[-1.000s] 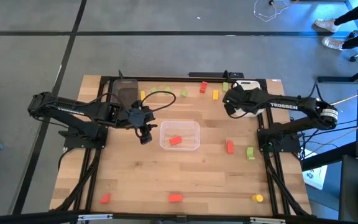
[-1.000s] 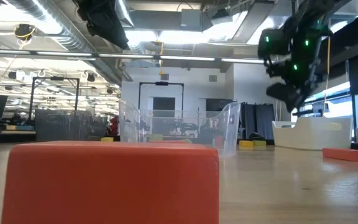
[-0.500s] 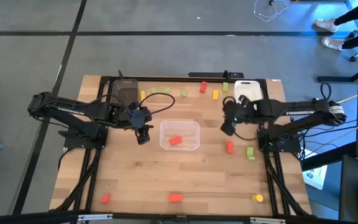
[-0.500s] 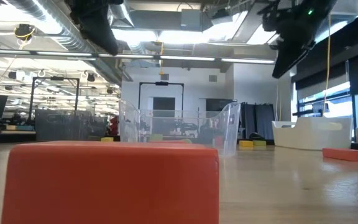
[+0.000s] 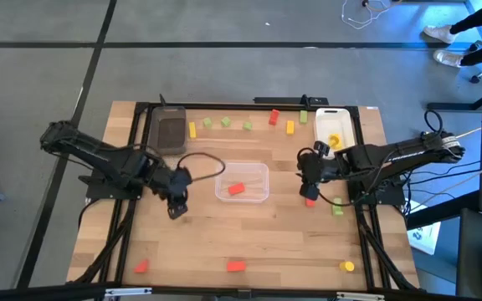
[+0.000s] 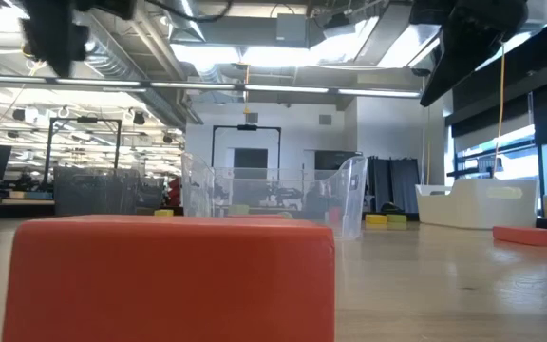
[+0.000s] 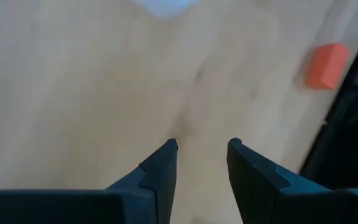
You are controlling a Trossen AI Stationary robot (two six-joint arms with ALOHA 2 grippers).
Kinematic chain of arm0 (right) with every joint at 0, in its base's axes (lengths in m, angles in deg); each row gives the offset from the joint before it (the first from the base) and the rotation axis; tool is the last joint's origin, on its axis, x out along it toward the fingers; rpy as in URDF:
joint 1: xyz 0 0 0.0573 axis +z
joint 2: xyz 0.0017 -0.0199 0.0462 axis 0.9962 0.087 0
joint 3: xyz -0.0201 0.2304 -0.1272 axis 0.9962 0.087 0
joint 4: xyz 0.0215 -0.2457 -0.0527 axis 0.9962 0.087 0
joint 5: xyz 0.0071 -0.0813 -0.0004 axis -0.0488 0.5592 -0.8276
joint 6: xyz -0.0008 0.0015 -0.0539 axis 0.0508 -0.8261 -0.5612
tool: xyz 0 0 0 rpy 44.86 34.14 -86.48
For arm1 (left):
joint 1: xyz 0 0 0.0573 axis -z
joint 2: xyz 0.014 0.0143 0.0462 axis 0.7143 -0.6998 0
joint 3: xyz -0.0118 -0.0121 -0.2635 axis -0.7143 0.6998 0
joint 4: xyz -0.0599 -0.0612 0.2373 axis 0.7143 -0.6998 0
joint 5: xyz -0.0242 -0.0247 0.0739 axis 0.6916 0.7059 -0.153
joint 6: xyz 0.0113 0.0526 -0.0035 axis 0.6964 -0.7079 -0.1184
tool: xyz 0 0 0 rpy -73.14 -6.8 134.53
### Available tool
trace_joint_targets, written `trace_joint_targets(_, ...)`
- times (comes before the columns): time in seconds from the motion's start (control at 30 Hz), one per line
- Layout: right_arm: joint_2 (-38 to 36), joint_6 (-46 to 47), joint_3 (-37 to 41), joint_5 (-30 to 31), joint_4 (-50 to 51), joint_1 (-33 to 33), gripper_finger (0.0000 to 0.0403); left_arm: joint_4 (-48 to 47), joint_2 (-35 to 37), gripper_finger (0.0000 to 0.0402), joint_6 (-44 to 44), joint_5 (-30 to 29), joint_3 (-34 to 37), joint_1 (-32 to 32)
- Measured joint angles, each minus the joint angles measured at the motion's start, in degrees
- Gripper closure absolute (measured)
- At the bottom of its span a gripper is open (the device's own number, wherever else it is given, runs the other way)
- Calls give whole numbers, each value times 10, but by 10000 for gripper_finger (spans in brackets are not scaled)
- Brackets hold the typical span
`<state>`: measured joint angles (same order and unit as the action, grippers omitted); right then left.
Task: Sort & place blocks by color
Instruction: Put the orange block into the transparent bin
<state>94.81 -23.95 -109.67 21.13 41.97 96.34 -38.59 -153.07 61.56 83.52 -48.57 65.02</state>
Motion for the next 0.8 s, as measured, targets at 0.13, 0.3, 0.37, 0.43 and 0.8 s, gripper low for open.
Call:
trace_joint_targets(0.13,0,-14,0,0,0,1,242,0,-1,272,139,-19,0,84)
trace_joint_targets(0.3,0,-17,0,0,0,1,242,1,-29,272,274,-64,0,182)
trace_joint_targets(0.37,0,-20,0,1,-1,2,242,1,-42,272,309,-86,0,218)
trace_joint_targets(0.43,0,-29,0,5,-9,2,242,3,-57,272,333,-98,0,251)
trace_joint_targets(0.8,0,-84,0,5,-84,2,242,35,-132,272,439,-55,0,361)
